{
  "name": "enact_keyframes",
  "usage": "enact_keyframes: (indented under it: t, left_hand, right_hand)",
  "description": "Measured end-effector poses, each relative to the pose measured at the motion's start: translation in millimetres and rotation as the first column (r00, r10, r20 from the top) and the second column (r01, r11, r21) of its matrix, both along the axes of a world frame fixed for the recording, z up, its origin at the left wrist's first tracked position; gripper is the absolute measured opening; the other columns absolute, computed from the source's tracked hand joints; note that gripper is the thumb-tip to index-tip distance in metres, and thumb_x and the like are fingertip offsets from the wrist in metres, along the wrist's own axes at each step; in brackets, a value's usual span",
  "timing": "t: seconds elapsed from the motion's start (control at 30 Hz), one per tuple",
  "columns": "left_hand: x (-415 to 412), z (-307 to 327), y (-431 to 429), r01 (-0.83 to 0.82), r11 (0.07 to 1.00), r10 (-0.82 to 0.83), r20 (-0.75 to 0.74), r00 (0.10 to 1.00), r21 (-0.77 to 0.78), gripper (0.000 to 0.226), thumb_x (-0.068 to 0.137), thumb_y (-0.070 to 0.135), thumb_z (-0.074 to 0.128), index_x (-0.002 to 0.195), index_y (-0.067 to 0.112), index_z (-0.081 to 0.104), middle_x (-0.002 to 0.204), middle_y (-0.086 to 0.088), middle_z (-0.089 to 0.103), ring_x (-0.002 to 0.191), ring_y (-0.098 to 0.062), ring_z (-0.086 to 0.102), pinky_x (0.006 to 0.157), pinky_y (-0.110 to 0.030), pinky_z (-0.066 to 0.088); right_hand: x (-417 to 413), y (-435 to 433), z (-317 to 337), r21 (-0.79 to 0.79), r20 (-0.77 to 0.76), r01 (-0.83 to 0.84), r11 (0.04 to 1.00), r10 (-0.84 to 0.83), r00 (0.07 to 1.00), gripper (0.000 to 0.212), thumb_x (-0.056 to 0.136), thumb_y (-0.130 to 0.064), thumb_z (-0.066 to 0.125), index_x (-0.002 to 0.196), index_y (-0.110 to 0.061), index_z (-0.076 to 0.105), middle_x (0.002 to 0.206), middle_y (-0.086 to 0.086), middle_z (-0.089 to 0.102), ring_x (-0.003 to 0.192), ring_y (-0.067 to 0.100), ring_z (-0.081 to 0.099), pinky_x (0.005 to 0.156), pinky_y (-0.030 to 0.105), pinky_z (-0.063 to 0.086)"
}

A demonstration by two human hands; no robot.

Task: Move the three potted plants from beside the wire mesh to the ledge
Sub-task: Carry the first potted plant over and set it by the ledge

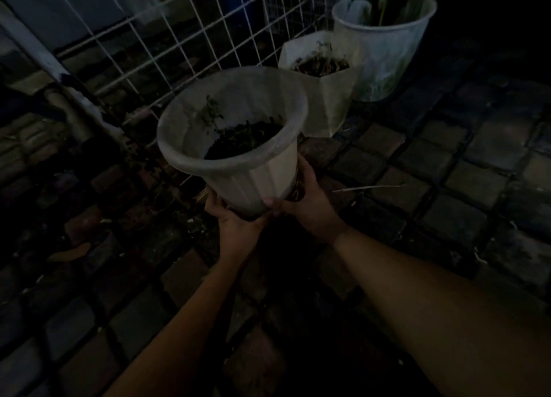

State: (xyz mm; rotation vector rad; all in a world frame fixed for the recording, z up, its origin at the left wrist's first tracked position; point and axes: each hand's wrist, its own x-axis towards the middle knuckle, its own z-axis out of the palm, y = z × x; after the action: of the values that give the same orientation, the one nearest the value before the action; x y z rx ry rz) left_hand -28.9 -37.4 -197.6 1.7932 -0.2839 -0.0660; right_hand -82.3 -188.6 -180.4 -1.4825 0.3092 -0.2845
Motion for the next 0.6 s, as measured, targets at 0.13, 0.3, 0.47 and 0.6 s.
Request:
enact_keyframes:
  t: [0.13, 0.3, 0.47, 0.6]
  left_hand:
    - [15.7, -1.2, 3.1, 0.003, 0.997, -0.008, -0.079, 0.997, -0.072, 0.149, 0.043, 0.036, 0.092, 0.160, 0.022, 0.000, 0.147, 0.020, 0.037, 0.134, -0.004, 0.050, 0.100, -0.021, 0.053]
    - [18.3, 17.8, 5.4, 0.039, 0.993, -0.047, -0.068, 0.997, -0.114, 0.156, 0.041, 0.040, 0.101, 0.163, 0.027, 0.006, 0.162, 0.001, 0.033, 0.146, -0.018, 0.041, 0.109, -0.041, 0.052]
    - [10.3, 68.2, -0.3, -0.029, 0.983, 0.013, -0.086, 0.996, -0.182, 0.146, 0.036, 0.054, 0.101, 0.157, 0.038, 0.022, 0.159, -0.002, 0.038, 0.139, -0.028, 0.050, 0.104, -0.057, 0.053]
    - [3.8, 170.9, 2.3, -0.085, 0.975, 0.083, -0.018, 0.996, -0.205, 0.128, 0.040, 0.046, 0.097, 0.149, 0.044, 0.031, 0.156, 0.000, 0.038, 0.139, -0.020, 0.050, 0.109, -0.049, 0.051]
  right_hand:
    - [4.2, -13.0, -2.7, 0.009, -0.018, -0.066, 0.998, 0.066, 0.998, 0.124, 0.062, -0.028, 0.096, 0.159, -0.030, 0.019, 0.160, -0.008, 0.037, 0.146, 0.012, 0.038, 0.117, 0.042, 0.040]
    - [10.7, -15.6, 4.7, 0.025, 0.044, -0.073, 0.997, 0.072, 0.996, 0.110, 0.066, -0.018, 0.094, 0.155, -0.030, 0.032, 0.155, -0.005, 0.045, 0.143, 0.013, 0.042, 0.117, 0.046, 0.040]
    - [16.1, -9.3, 46.3, 0.048, 0.124, 0.072, 0.996, -0.077, 0.989, 0.112, 0.054, -0.049, 0.097, 0.149, -0.048, 0.037, 0.157, -0.002, 0.035, 0.145, 0.020, 0.035, 0.116, 0.048, 0.040]
    - [17.1, 1.6, 151.5, -0.028, 0.194, 0.134, 0.991, -0.127, 0.973, 0.112, 0.056, -0.066, 0.088, 0.150, -0.050, 0.031, 0.155, -0.009, 0.033, 0.144, 0.014, 0.033, 0.114, 0.034, 0.042]
